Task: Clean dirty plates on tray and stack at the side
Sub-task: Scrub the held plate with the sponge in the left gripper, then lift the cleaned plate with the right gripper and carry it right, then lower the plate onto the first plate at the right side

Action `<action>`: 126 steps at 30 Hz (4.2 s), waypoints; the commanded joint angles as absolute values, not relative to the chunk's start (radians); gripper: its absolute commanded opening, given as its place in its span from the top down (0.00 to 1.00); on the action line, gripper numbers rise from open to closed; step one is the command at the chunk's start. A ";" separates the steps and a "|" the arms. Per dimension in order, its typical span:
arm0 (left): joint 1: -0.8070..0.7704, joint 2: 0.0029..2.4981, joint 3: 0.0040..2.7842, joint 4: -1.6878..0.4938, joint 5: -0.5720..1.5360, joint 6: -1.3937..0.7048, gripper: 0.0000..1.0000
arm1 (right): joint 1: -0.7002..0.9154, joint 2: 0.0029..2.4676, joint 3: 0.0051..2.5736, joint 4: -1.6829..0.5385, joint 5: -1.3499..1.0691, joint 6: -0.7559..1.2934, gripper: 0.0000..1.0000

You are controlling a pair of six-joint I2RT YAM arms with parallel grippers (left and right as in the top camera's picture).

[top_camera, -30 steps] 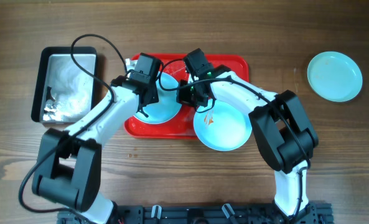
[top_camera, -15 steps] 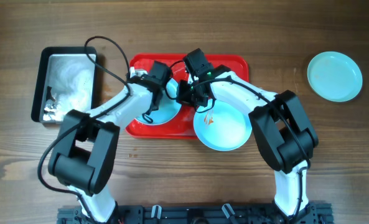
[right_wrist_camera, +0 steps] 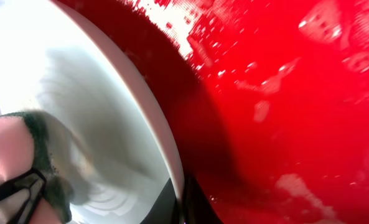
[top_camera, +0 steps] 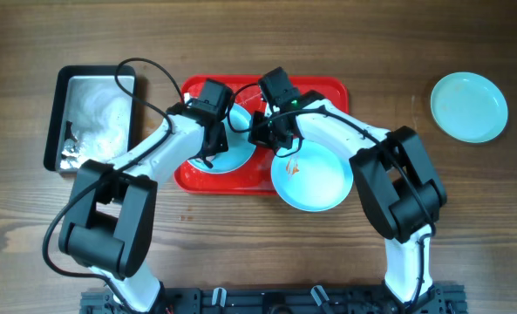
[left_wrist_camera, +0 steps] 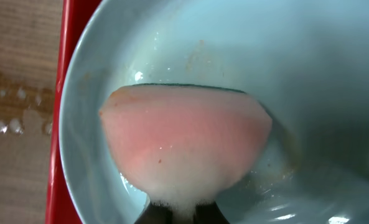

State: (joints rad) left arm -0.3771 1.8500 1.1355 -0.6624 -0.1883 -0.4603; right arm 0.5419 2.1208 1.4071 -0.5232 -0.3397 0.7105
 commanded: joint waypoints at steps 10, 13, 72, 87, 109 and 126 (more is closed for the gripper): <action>-0.349 1.911 1.066 -0.609 -0.372 -0.557 0.96 | 0.538 2.164 1.394 -0.531 -0.301 0.710 0.96; -0.350 1.909 1.107 -0.690 -0.379 -0.593 0.96 | 0.538 2.164 1.394 -0.531 -0.301 0.710 0.96; -0.324 1.572 1.262 -0.730 -0.017 -0.531 0.96 | -0.500 1.658 1.420 -0.941 -0.179 0.470 0.96; -0.324 1.654 1.262 -0.691 -0.019 -0.532 0.96 | 0.178 1.615 1.420 -0.850 0.711 0.500 0.96; -0.323 1.655 1.262 -0.691 -0.019 -0.532 0.96 | 0.566 1.718 1.361 -0.815 1.145 0.548 0.96; -0.323 1.655 1.262 -0.691 -0.019 -0.532 0.96 | 0.598 1.719 1.350 -0.809 1.238 0.579 0.96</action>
